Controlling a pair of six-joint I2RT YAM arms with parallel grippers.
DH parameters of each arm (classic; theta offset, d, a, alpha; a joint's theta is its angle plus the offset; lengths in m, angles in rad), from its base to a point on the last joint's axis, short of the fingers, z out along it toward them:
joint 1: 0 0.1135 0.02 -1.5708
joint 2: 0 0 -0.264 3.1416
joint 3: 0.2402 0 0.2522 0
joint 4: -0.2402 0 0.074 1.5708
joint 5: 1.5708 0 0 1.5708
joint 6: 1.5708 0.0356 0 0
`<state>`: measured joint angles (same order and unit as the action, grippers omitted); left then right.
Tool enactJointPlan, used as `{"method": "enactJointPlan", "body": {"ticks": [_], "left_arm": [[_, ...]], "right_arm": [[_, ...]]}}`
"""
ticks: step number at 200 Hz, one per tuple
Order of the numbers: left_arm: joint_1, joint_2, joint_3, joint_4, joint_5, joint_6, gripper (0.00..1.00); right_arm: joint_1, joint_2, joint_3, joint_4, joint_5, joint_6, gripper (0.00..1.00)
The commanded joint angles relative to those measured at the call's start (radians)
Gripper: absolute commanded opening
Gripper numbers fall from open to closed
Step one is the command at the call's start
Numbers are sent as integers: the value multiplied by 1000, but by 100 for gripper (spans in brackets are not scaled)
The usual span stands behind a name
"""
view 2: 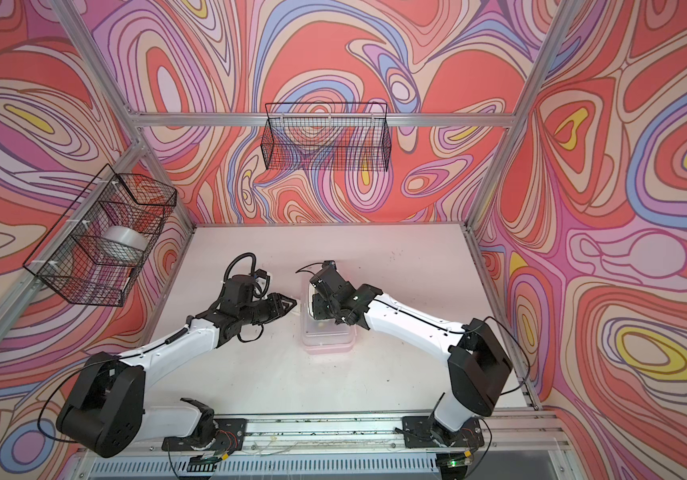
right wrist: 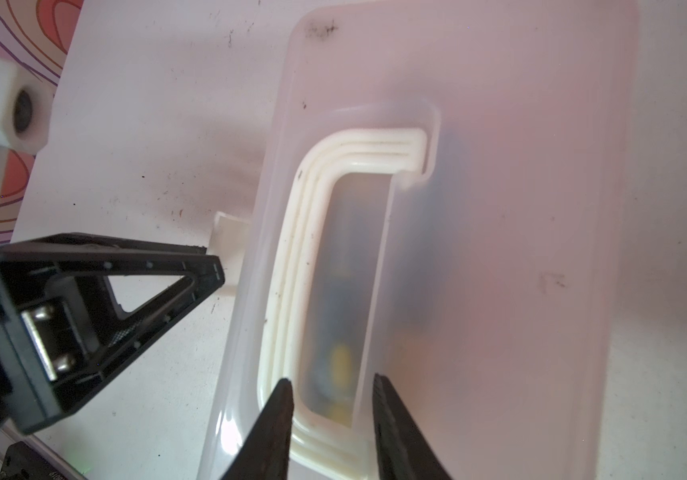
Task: Pack the tool kit
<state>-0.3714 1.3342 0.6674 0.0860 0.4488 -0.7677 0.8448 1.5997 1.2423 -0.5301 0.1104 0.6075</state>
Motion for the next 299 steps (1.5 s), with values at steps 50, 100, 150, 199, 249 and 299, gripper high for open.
{"method": "enactJointPlan", "body": {"ticks": [50, 100, 150, 199, 249, 299], "left_arm": [[7, -36, -15, 49, 22, -19, 31], [7, -15, -29, 78, 27, -30, 28], [7, 8, -31, 86, 27, -28, 24], [7, 19, -32, 99, 28, -28, 21], [7, 43, -33, 120, 41, -31, 20], [7, 60, -32, 138, 50, -37, 20]], "right_arm": [[-4, 16, -20, -7, -6, -2, 34], [-4, 19, -20, -10, -8, -8, 33], [-5, 29, -15, -12, -3, -14, 32], [-5, 38, -9, -19, 3, -15, 31], [-4, 46, -7, -26, 15, -15, 31], [-4, 51, -9, -27, 21, -14, 31]]}}
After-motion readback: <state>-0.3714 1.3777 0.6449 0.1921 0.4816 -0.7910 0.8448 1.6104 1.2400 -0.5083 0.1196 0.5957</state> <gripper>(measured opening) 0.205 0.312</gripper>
